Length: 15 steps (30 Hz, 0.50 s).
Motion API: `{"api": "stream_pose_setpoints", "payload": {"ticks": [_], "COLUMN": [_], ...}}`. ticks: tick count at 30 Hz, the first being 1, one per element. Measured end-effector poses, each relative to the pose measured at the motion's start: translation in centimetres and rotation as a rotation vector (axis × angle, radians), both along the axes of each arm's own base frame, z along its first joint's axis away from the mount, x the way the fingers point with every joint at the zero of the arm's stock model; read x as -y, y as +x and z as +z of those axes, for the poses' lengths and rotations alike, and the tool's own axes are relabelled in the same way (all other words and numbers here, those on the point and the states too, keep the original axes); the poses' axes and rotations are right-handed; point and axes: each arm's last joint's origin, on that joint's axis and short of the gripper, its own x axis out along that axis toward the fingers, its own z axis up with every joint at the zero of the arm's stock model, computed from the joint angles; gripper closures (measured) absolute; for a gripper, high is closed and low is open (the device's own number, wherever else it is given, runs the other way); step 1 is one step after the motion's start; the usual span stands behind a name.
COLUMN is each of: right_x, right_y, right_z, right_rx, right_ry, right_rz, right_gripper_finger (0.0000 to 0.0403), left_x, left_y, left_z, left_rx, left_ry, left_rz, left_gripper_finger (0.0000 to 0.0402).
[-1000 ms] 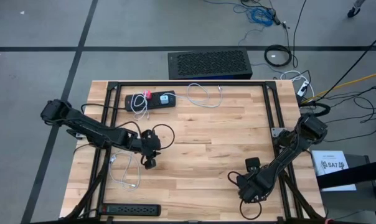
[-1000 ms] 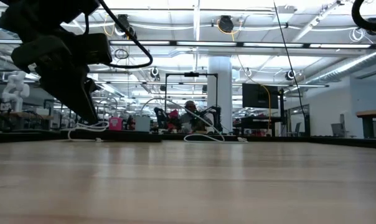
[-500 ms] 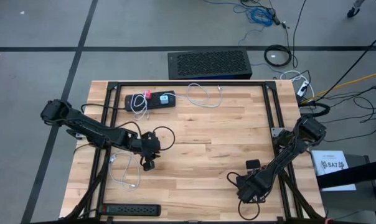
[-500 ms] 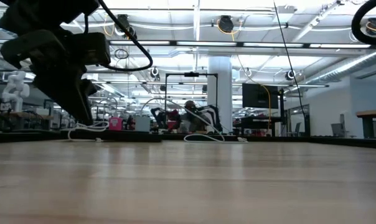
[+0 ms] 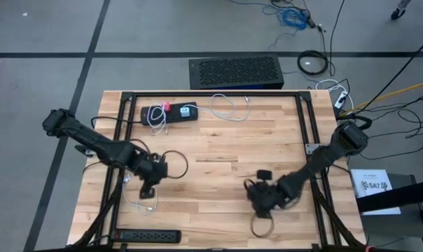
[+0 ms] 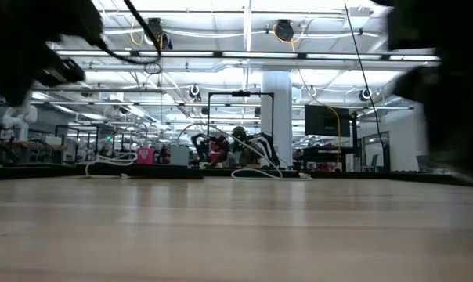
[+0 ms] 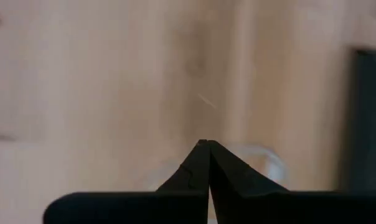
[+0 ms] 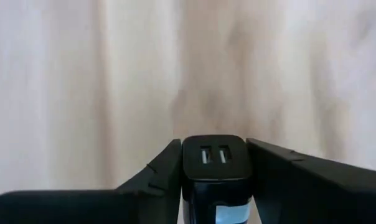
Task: Insert USB
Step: Insert the black charger adapter into the bottom left black outlet extension
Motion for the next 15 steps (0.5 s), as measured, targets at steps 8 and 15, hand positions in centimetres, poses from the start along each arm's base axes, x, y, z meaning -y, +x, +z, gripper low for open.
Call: {"api": "stream_pose_setpoints", "payload": {"ticks": [8,15], "right_x": [4.4,6.6], "right_y": [4.5,6.8], "right_z": [-1.2,-0.6], "right_rx": [0.322,0.580], "right_ry": [0.007,0.043], "right_rz": [0.022,0.044], "right_gripper_finger": [0.0287,0.0287], "left_x": [5.3,10.3], "left_y": [-2.2,-2.9], "left_z": [2.4,2.0], "left_rx": [-0.099,0.017], "left_ry": [-0.219,-0.281], "left_rz": [-0.077,0.008], "left_gripper_finger": [0.0398,0.0399]}}
